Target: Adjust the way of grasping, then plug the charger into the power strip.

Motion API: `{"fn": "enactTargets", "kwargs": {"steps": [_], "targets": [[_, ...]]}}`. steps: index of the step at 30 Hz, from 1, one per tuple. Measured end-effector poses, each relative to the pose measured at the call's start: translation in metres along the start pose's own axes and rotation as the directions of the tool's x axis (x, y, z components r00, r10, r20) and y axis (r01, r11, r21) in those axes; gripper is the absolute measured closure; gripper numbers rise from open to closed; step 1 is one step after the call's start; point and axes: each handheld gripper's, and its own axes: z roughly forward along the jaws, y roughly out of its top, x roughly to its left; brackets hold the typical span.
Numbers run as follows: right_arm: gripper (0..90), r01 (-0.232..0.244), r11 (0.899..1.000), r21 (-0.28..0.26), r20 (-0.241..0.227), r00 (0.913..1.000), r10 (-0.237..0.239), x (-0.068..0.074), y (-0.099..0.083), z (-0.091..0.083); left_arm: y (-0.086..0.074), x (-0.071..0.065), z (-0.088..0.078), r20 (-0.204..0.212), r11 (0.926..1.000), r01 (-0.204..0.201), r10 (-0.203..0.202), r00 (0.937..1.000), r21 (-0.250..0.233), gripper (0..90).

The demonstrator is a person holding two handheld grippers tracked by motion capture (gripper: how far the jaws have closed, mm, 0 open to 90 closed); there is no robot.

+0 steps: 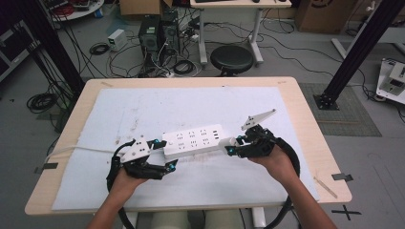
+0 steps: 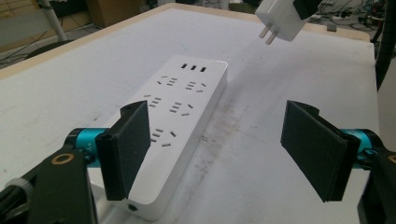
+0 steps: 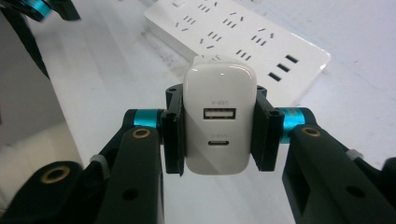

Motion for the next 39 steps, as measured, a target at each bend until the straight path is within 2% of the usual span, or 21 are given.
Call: {"fn": "enactTargets", "kwargs": {"steps": [5,8,15,22,23,26,28,29,31,33,36,37,39], "targets": [[63.6,0.024,0.999,0.025,0.017,0.9996,-0.024,-0.003,0.006,-0.003,-0.002,0.003,-0.011,-0.03,0.9998,0.008,-0.009,0.9995,-0.018,24.1],[63.6,0.031,0.998,0.054,0.021,0.9992,-0.033,-0.002,0.008,-0.001,-0.004,0.008,-0.02,-0.055,0.9986,0.031,-0.033,0.9979,-0.042,23.8],[63.6,0.035,0.996,0.077,0.018,0.9992,-0.036,-0.004,0.015,-0.001,-0.003,0.01,-0.026,-0.068,0.9985,0.026,-0.03,0.9972,-0.047,23.8],[63.6,0.087,0.991,0.105,0.014,0.9959,-0.089,-0.005,0.03,0.002,-0.008,0.011,-0.033,-0.087,0.9977,0.043,-0.047,0.9951,-0.053,23.8],[63.6,0.121,0.985,0.127,0.003,0.9925,-0.122,-0.006,0.04,0.006,-0.009,0.013,-0.037,-0.099,0.9978,0.043,-0.047,0.994,-0.051,23.8],[63.6,0.176,0.972,0.158,0.007,0.9838,-0.179,-0.007,0.051,0.01,-0.01,0.014,-0.039,-0.112,0.9986,0.033,-0.037,0.993,-0.04,23.8],[63.6,0.201,0.963,0.179,0.002,0.9788,-0.205,-0.007,0.059,0.013,-0.01,0.014,-0.04,-0.121,0.9992,0.024,-0.028,0.9922,-0.032,23.8],[63.6,0.201,0.963,0.179,0.002,0.9788,-0.205,-0.007,0.059,0.013,-0.01,0.014,-0.04,-0.121,0.9992,0.024,-0.028,0.9922,-0.032,23.8],[63.6,0.238,0.952,0.193,-0.002,0.9702,-0.242,-0.007,0.067,0.015,-0.011,0.014,-0.042,-0.13,0.9995,0.019,-0.022,0.9913,-0.026,23.8],[63.6,0.248,0.949,0.195,-0.003,0.9676,-0.252,-0.007,0.07,0.016,-0.012,0.014,-0.043,-0.132,0.9995,0.021,-0.024,0.9909,-0.024,23.8],[63.7,0.316,0.925,0.212,-0.001,0.9463,-0.323,-0.006,0.084,0.022,-0.014,0.015,-0.046,-0.141,0.9996,0.02,-0.023,0.9898,-0.02,23.8],[63.7,0.321,0.921,0.222,-0.007,0.9447,-0.328,-0.006,0.087,0.023,-0.015,0.016,-0.046,-0.142,0.9996,0.02,-0.023,0.9896,-0.02,23.8],[63.7,0.352,0.906,0.233,-0.017,0.9335,-0.358,-0.005,0.091,0.027,-0.016,0.016,-0.048,-0.144,0.9995,0.021,-0.024,0.9893,-0.022,23.8]]}}
